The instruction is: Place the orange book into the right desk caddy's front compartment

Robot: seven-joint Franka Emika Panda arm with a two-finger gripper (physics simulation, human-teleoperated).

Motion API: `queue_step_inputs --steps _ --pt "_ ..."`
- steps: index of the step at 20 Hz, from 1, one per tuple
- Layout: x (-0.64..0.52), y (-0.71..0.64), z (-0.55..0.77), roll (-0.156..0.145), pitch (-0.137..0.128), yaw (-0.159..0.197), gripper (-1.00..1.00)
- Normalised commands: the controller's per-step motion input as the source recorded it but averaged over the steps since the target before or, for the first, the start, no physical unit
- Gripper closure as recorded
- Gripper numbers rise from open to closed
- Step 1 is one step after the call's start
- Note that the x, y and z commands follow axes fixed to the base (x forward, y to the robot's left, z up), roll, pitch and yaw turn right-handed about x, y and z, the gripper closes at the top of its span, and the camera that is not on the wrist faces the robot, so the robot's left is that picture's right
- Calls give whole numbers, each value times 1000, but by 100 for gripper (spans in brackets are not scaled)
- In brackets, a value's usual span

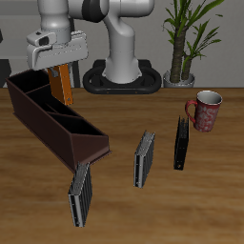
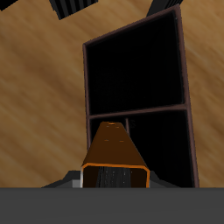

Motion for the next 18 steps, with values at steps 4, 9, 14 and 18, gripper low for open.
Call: queue_step_inputs --steps 4,9,14,18 --pt "42 -10 -126 2 28 -31 100" --pt "96 -42 -219 -4 39 -18 100" --pt "108 -11 -277 1 51 -18 100" --pt "61 -19 -181 -4 51 -29 100"
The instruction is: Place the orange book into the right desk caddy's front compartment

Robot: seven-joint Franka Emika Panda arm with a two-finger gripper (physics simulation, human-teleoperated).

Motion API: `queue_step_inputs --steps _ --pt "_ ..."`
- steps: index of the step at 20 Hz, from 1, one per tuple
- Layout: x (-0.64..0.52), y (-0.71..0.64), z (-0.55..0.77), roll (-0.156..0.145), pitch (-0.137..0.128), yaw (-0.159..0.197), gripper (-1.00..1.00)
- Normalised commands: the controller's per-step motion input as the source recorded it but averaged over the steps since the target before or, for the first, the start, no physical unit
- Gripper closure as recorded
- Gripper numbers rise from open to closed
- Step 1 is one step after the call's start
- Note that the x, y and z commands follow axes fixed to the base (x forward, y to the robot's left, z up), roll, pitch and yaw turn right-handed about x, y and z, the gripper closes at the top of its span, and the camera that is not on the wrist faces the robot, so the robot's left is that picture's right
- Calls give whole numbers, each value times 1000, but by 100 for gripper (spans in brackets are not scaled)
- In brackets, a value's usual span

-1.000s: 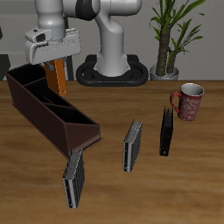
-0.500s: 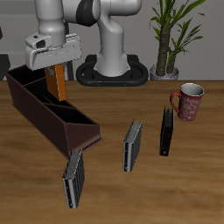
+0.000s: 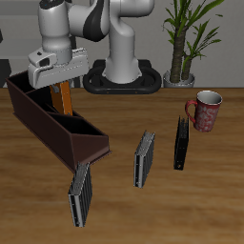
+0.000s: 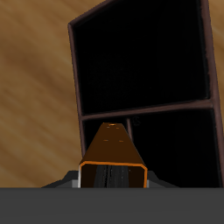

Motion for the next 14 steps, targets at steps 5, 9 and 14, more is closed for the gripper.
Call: queue_step_inputs --steps 5,9,14 --pt "63 35 -144 5 25 -8 100" --pt "100 -10 -232 -4 52 -30 100" --pt "170 27 -298 -8 95 -72 100"
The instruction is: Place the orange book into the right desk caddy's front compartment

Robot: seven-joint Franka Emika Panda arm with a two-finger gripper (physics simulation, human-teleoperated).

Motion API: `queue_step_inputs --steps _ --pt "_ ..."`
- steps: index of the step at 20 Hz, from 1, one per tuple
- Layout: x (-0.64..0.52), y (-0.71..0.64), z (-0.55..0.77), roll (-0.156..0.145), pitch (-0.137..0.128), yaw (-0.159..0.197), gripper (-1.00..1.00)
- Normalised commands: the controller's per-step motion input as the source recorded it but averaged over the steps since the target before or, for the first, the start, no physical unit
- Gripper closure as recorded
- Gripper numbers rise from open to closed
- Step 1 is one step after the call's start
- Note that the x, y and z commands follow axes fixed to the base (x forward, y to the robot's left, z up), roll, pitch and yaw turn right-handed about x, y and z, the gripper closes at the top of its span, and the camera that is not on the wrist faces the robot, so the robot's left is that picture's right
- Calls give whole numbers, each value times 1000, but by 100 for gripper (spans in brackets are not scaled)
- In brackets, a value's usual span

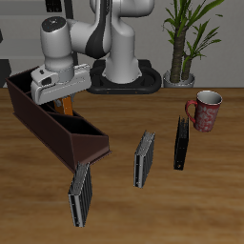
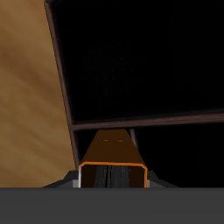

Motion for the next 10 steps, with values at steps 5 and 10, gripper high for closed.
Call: queue_step_inputs --steps 5,10 --pt "3 26 6 -7 4 -23 -100" --pt "17 114 257 14 -33 -41 -100"
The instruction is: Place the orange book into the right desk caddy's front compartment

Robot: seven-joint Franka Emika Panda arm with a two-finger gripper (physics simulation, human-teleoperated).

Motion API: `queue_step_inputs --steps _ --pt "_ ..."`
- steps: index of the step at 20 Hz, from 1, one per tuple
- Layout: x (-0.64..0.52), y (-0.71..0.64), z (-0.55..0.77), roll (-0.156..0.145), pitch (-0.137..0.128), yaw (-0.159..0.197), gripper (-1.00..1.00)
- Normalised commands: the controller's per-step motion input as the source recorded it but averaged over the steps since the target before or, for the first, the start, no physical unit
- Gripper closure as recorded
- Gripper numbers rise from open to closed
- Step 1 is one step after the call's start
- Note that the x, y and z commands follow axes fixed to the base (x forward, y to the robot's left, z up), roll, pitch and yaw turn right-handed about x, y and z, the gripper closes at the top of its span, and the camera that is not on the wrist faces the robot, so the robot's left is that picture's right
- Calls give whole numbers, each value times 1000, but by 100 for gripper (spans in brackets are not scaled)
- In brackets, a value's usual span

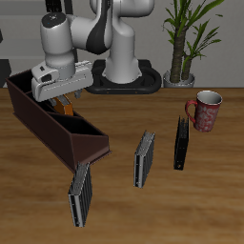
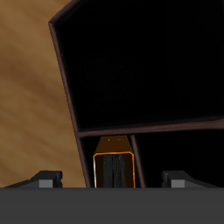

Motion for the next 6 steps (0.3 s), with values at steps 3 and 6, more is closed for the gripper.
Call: queue_step_inputs --steps 3,6 --pt "8 210 265 51 -79 -39 -100" --pt "62 74 106 69 25 -189 -100"
